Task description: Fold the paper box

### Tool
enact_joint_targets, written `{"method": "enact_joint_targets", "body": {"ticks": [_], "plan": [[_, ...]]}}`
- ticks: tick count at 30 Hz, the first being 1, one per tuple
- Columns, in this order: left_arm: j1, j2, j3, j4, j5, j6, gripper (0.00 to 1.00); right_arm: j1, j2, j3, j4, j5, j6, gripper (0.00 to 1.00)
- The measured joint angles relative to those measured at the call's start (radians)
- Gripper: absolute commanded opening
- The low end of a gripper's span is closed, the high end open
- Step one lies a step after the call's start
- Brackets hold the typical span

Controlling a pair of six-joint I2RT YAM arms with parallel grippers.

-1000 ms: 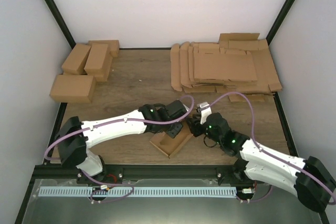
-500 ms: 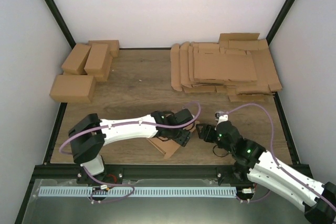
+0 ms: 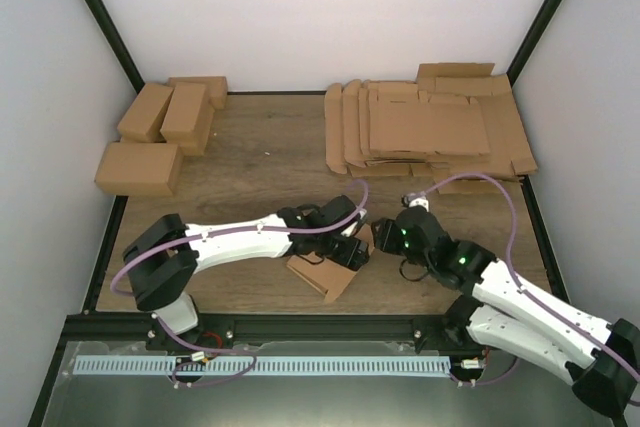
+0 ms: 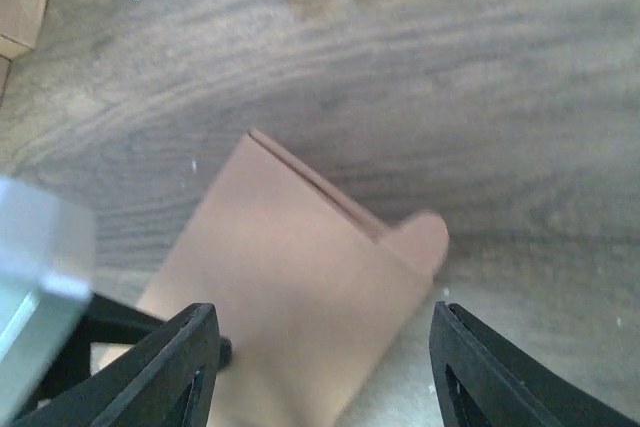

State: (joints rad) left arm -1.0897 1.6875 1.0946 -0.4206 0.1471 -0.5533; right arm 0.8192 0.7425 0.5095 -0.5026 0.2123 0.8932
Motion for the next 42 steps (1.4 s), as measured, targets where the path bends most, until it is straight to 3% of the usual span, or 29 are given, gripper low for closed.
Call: {"method": "enact_joint_targets", "body": {"ticks": [5, 9, 16, 21, 27, 35, 42], "plan": [[0.01, -0.048, -0.001, -0.031, 0.002, -0.021, 0.9, -0.114, 0.102, 0.134, -0.007, -0.057, -0.155, 0.53], [0.016, -0.127, -0.001, -0.078, -0.032, -0.069, 0.97, -0.287, 0.146, 0.169, 0.021, -0.235, -0.3, 0.53], [0.018, -0.368, -0.066, -0.073, -0.078, -0.286, 0.82, -0.414, 0.346, 0.24, 0.064, -0.568, -0.481, 0.52], [0.018, -0.492, -0.224, -0.025, -0.037, -0.514, 0.81, -0.417, 0.507, 0.298, 0.088, -0.708, -0.568, 0.49], [-0.002, -0.536, -0.407, 0.055, 0.006, -0.775, 0.85, -0.417, 0.592, 0.291, 0.093, -0.733, -0.618, 0.49], [-0.029, -0.548, -0.527, 0.184, 0.005, -0.965, 0.67, -0.417, 0.634, 0.27, 0.108, -0.733, -0.629, 0.41], [-0.035, -0.505, -0.556, 0.328, 0.017, -1.043, 0.61, -0.405, 0.678, 0.254, 0.132, -0.743, -0.62, 0.39]]}}
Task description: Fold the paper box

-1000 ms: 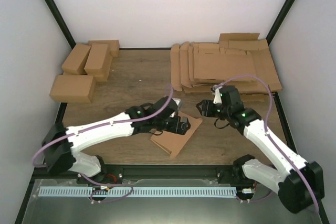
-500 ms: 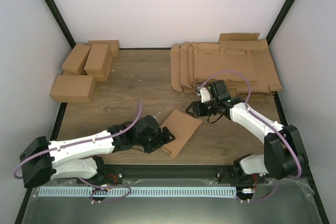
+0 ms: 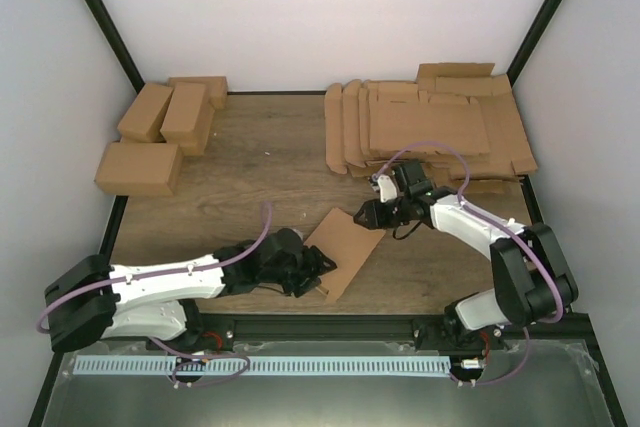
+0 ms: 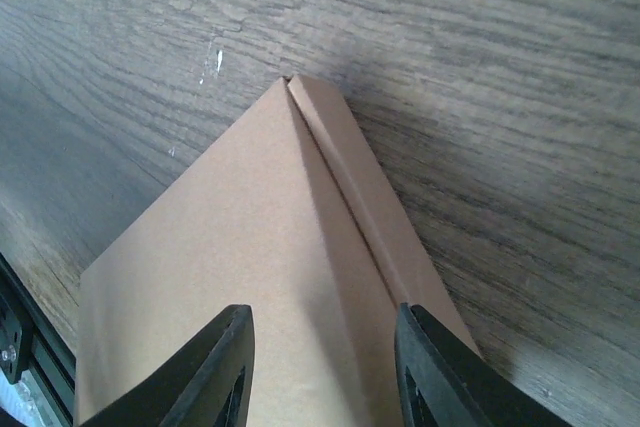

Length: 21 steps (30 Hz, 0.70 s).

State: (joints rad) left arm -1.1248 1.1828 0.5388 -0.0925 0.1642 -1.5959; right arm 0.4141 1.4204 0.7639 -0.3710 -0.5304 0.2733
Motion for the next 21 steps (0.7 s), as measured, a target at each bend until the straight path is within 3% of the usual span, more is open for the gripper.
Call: {"method": "enact_joint_targets", "body": {"ticks": [11, 14, 21], "plan": [[-0.008, 0.029, -0.009, 0.049, 0.011, -0.043, 0.6, 0.049, 0.01, -0.051, 0.048, 0.002, 0.038, 0.34], [-0.009, 0.026, -0.01, 0.04, 0.013, -0.051, 0.66, 0.056, 0.01, -0.062, 0.057, 0.011, 0.05, 0.33], [-0.009, -0.048, 0.055, -0.179, -0.055, -0.056, 0.76, 0.067, 0.009, -0.064, 0.054, 0.028, 0.063, 0.34]]}}
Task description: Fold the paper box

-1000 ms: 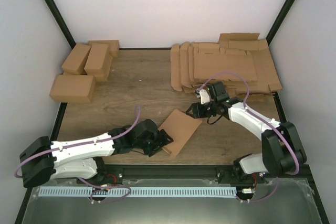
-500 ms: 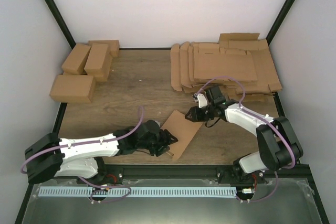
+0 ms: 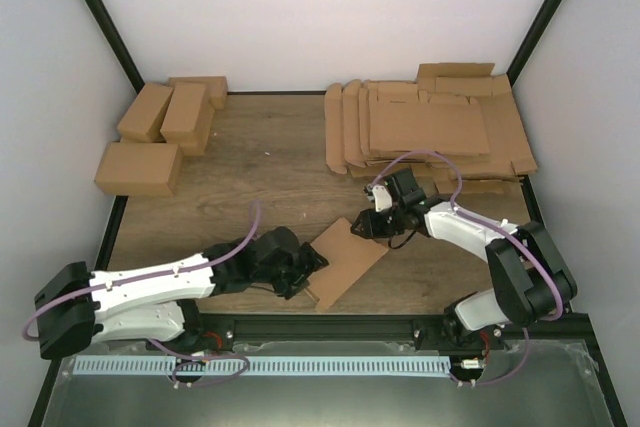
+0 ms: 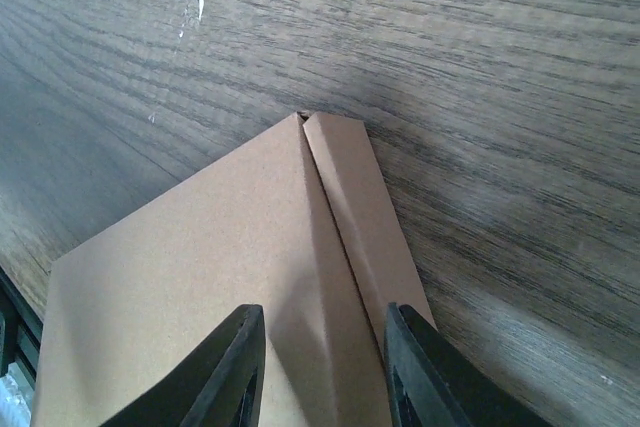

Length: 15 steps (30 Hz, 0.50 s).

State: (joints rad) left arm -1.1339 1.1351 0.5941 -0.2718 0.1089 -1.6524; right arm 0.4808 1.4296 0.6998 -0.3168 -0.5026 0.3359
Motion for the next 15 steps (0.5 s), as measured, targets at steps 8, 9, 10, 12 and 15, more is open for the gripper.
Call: {"method": "enact_joint_targets", "body": {"ticks": [8, 9, 10, 12, 15], "plan": [[-0.008, -0.042, -0.01, -0.089, 0.036, -0.052, 0.77, 0.0, 0.0, 0.0, 0.0, 0.008, 0.002, 0.34], [-0.012, -0.042, -0.013, -0.092, 0.039, -0.058, 0.77, 0.0, 0.0, 0.0, 0.0, 0.008, 0.002, 0.34], [-0.016, -0.043, -0.018, -0.091, 0.043, -0.064, 0.77, 0.0, 0.0, 0.0, 0.0, 0.008, 0.002, 0.34], [-0.021, -0.041, -0.029, -0.085, 0.053, -0.076, 0.75, 0.0, 0.0, 0.0, 0.0, 0.008, 0.002, 0.34], [-0.025, -0.019, -0.039, -0.063, 0.062, -0.083, 0.64, 0.0, 0.0, 0.0, 0.0, 0.007, 0.002, 0.34]]}}
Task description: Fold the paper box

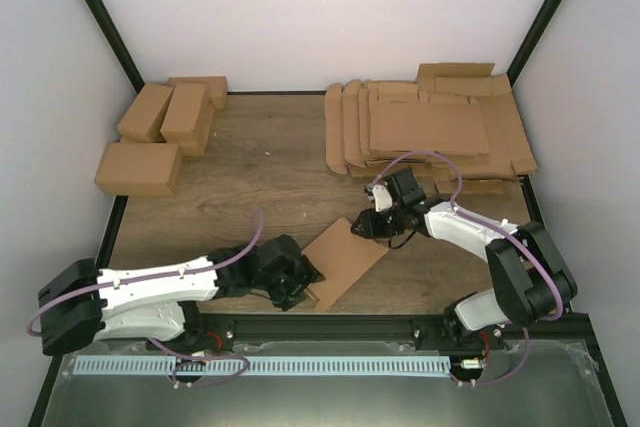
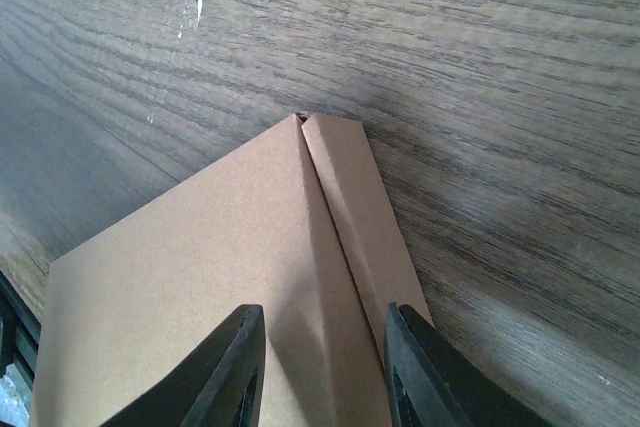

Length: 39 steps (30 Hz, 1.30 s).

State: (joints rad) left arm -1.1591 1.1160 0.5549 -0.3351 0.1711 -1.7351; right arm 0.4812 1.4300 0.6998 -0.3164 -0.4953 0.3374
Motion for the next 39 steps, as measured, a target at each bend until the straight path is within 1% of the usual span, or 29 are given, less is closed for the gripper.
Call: {"method": "enact_joint_targets", "body": {"ticks": [2, 4, 7, 12, 16, 19, 25, 28, 30, 32, 35, 37, 39], "plan": [[0.0, 0.032, -0.001, 0.02, 0.008, 0.0, 0.56, 0.0, 0.0, 0.0, 0.0, -0.002, 0.0, 0.33], [0.0, 0.064, -0.001, 0.048, 0.014, 0.003, 0.5, 0.001, 0.0, 0.0, 0.001, -0.003, 0.0, 0.33], [0.0, 0.107, -0.001, 0.089, 0.019, 0.012, 0.4, 0.006, 0.0, 0.0, 0.001, -0.006, 0.001, 0.27], [-0.005, 0.145, 0.003, 0.107, 0.038, 0.031, 0.26, 0.013, 0.0, -0.001, 0.013, -0.003, 0.02, 0.26], [-0.006, 0.147, 0.002, 0.108, 0.04, 0.038, 0.21, 0.014, 0.0, -0.014, 0.038, 0.003, 0.03, 0.24], [-0.001, 0.147, 0.003, 0.105, 0.036, 0.041, 0.21, 0.014, -0.003, -0.031, 0.065, 0.011, 0.043, 0.22], [0.064, 0.147, 0.006, 0.077, 0.055, 0.098, 0.2, 0.014, -0.019, -0.066, 0.122, 0.043, 0.085, 0.2], [0.134, 0.157, 0.028, 0.039, 0.068, 0.166, 0.21, 0.014, -0.022, -0.068, 0.139, 0.089, 0.11, 0.22], [0.184, 0.175, 0.053, 0.012, 0.07, 0.223, 0.23, 0.014, -0.023, -0.068, 0.148, 0.117, 0.122, 0.23], [0.238, 0.2, 0.086, -0.027, 0.069, 0.285, 0.31, 0.014, -0.023, -0.066, 0.155, 0.145, 0.13, 0.23], [0.287, 0.216, 0.136, -0.095, 0.028, 0.362, 0.56, 0.015, -0.023, -0.06, 0.147, 0.156, 0.137, 0.28], [0.304, 0.206, 0.167, -0.124, -0.013, 0.404, 0.61, 0.021, -0.024, -0.06, 0.144, 0.154, 0.142, 0.3], [0.307, 0.179, 0.179, -0.147, -0.043, 0.432, 0.62, 0.026, -0.032, -0.06, 0.134, 0.154, 0.143, 0.3]]}}
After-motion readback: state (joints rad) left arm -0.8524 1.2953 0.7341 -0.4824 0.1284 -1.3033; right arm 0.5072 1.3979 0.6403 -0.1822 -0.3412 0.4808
